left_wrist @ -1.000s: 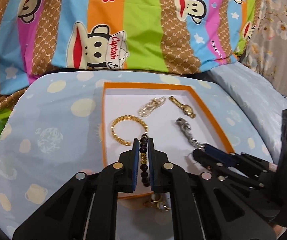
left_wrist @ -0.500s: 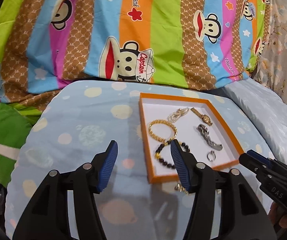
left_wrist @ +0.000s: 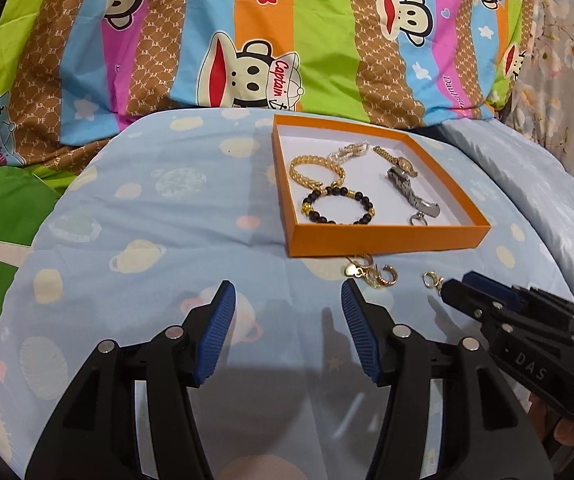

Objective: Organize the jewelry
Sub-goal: 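Withdraw both tools, moving the right tool toward the pearl earring, then grasp the gold pearl-drop earring with the right tool while the left tool grasps the orange-bead gold earring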

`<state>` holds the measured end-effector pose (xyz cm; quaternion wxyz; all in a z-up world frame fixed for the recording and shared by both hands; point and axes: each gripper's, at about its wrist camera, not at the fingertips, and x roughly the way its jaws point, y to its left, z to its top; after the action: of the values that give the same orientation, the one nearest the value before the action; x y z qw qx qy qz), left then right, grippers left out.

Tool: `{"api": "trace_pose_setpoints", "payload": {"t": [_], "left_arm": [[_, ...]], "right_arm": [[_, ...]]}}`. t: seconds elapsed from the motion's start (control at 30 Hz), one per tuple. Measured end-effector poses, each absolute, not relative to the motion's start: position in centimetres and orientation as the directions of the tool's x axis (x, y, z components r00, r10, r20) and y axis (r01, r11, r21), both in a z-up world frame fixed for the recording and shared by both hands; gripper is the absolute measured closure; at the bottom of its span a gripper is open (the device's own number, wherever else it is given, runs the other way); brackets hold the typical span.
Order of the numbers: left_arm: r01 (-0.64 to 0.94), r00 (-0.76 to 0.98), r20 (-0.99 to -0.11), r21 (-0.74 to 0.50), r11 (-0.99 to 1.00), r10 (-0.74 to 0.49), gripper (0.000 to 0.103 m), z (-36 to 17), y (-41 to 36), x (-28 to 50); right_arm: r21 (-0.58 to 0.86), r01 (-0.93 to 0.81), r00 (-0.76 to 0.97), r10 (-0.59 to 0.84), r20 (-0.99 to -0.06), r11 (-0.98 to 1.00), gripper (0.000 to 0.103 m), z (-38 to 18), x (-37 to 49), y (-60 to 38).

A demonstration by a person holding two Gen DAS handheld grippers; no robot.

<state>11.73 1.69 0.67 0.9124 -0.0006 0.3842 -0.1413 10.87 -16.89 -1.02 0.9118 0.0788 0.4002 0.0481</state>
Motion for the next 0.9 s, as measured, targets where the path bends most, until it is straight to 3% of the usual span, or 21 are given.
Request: {"api": "trace_pose_setpoints", "payload": {"t": [0.33, 0.43, 0.9], "left_arm": [[0.267, 0.645, -0.712, -0.131, 0.955, -0.278, 0.049, 0.1, 1.7, 12.1], [0.278, 0.642, -0.712, -0.13, 0.952, -0.285, 0.048, 0.1, 1.5, 12.0], [0.306, 0.579, -0.741, -0.189, 0.933, -0.34, 0.048, -0.5, -0.9, 13.8]], "right_arm": [[0.163, -0.031, 0.639, 0.144, -0.755, 0.986, 0.074, -1.7, 12.6, -16.2], [0.148, -0.021, 0.636, 0.128, -0.761, 0.989, 0.086, -1.8, 12.5, -16.1], [0.224, 0.024, 0.654, 0.154, -0.741, 0.974, 0.086, -1.7, 10.7, -18.0]]}}
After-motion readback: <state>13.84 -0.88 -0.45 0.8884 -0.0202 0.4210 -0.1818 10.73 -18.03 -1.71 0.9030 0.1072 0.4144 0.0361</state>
